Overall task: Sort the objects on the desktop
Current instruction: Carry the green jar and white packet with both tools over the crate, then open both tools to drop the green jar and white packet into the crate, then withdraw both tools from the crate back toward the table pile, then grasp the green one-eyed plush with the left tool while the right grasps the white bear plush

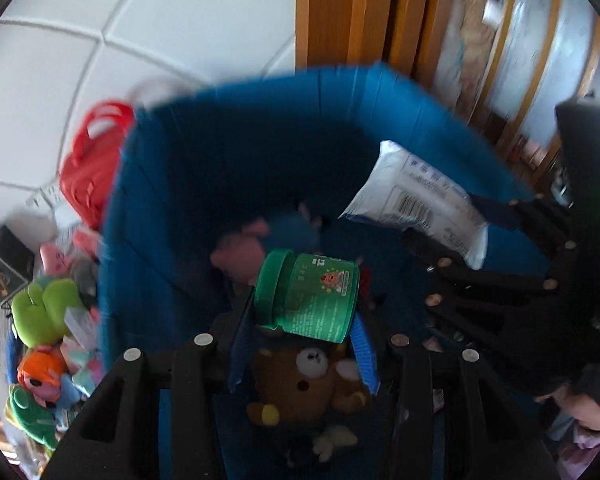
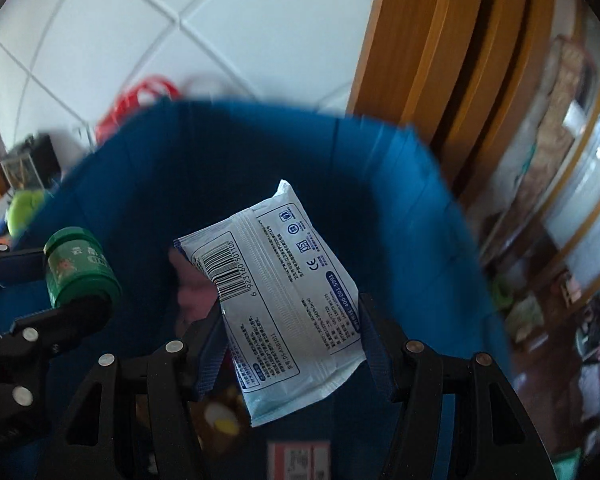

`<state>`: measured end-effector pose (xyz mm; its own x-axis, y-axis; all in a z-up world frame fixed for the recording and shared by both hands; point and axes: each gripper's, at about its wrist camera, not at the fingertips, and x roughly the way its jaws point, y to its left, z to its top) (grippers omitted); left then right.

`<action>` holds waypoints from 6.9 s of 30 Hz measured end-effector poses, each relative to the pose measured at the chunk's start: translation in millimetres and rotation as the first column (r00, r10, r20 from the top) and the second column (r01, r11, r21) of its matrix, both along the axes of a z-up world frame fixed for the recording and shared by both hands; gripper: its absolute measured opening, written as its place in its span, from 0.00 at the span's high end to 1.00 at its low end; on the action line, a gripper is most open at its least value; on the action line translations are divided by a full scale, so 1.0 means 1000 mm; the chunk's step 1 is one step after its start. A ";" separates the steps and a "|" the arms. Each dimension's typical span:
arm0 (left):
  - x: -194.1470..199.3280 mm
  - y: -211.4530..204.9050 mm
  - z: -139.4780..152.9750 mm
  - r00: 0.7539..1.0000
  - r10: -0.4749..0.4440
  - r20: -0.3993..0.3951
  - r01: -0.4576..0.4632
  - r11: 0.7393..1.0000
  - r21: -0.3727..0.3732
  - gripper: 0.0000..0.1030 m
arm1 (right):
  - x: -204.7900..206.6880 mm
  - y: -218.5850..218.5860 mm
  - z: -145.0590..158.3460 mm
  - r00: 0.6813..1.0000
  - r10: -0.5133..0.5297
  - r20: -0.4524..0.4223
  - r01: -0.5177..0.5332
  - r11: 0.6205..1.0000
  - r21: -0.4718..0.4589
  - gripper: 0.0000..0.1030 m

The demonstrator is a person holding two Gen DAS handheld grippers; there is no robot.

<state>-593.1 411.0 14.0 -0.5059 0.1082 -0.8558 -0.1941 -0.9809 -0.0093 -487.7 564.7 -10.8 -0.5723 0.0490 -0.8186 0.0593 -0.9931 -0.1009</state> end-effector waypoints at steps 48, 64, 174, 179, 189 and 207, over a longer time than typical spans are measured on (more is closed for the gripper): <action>-0.036 0.028 -0.125 0.949 -0.013 0.316 0.075 0.979 -0.187 0.44 | -0.023 0.003 -0.143 0.864 0.013 0.503 -0.055 0.996 0.070 0.04; -0.002 0.003 -0.029 0.999 -0.014 0.040 0.013 1.000 0.014 0.44 | -0.011 0.003 -0.047 0.967 0.051 0.251 -0.063 0.997 0.037 0.01; 0.446 -0.748 -0.233 0.760 0.650 0.007 -0.650 0.759 0.047 0.69 | 0.163 -0.596 -0.196 0.894 0.395 0.213 -0.328 0.899 -0.290 0.00; 0.459 -0.764 -0.231 0.732 0.681 -0.002 -0.680 0.732 0.029 0.69 | 0.185 -0.651 -0.176 0.822 0.547 0.158 -0.488 0.820 -0.300 0.00; 0.457 -0.788 -0.241 0.802 0.596 0.035 -0.597 0.797 0.096 0.46 | 0.226 -0.782 -0.169 0.713 0.688 0.136 -0.633 0.715 -0.297 0.10; 0.447 -0.801 -0.282 0.862 0.501 0.074 -0.506 0.857 0.097 0.34 | 0.227 -0.858 -0.225 0.644 0.695 0.321 -0.635 0.719 -0.283 0.38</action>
